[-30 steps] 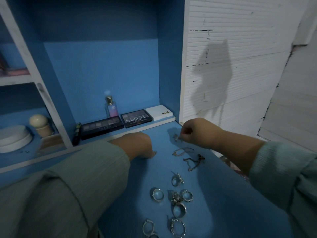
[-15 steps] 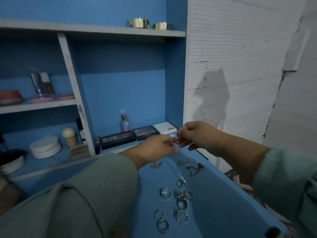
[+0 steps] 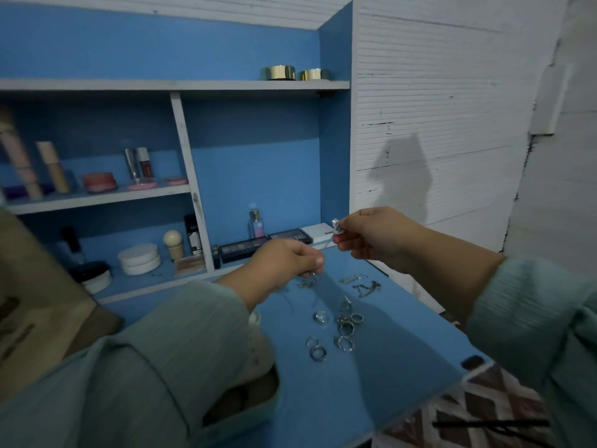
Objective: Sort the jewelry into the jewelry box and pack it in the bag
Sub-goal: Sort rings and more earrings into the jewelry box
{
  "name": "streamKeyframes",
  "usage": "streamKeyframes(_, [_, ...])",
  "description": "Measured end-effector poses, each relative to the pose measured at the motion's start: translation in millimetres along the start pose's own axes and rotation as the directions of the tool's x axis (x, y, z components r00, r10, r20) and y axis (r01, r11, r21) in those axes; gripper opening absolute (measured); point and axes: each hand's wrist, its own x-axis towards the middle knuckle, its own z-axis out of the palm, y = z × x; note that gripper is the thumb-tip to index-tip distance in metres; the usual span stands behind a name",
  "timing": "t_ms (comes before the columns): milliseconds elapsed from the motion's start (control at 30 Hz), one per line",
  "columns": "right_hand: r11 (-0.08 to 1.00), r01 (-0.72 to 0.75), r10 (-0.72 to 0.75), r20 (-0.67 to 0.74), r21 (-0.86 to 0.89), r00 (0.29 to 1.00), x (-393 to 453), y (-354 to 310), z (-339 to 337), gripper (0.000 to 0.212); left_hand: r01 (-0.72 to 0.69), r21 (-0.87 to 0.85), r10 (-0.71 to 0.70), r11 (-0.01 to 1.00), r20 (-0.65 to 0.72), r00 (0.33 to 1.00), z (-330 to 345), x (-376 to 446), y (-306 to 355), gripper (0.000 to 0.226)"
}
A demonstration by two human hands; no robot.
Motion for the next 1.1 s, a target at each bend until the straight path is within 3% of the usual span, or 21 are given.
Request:
streamKeyframes(233, [0.98,-0.073,0.074,-0.002,0.186,0.997,-25.4,10.3,9.9,0.01,0.014,-0.108,-0.019,0.994,-0.042,0.999,-9.3,-41.5,8.6,0.009])
streamKeyframes(400, [0.975,-0.084,0.084,0.007,0.206,0.996,-34.6,17.4,26.2,0.014,0.024,-0.121,-0.036,0.992,-0.091,0.995,-22.1,-61.6,9.3,0.013])
streamKeyframes(667, [0.909,-0.073,0.037,0.095,0.411,0.995,-38.1,25.0,58.2,0.02,0.048,-0.105,-0.063,0.993,-0.143,0.988,-43.7,-79.7,-5.7,0.013])
streamKeyframes(833, [0.86,-0.049,-0.03,0.145,0.508,0.989,-27.2,31.8,83.3,0.015,0.061,-0.252,-0.119,0.966,-0.218,0.969,-58.5,-80.5,-15.7,0.018])
streamKeyframes(1100, [0.957,0.012,-0.094,0.271,0.288,0.958,-0.2,37.3,114.8,0.025,-0.008,-0.504,-0.16,0.864,-0.29,0.944,-82.5,-72.1,-15.3,0.022])
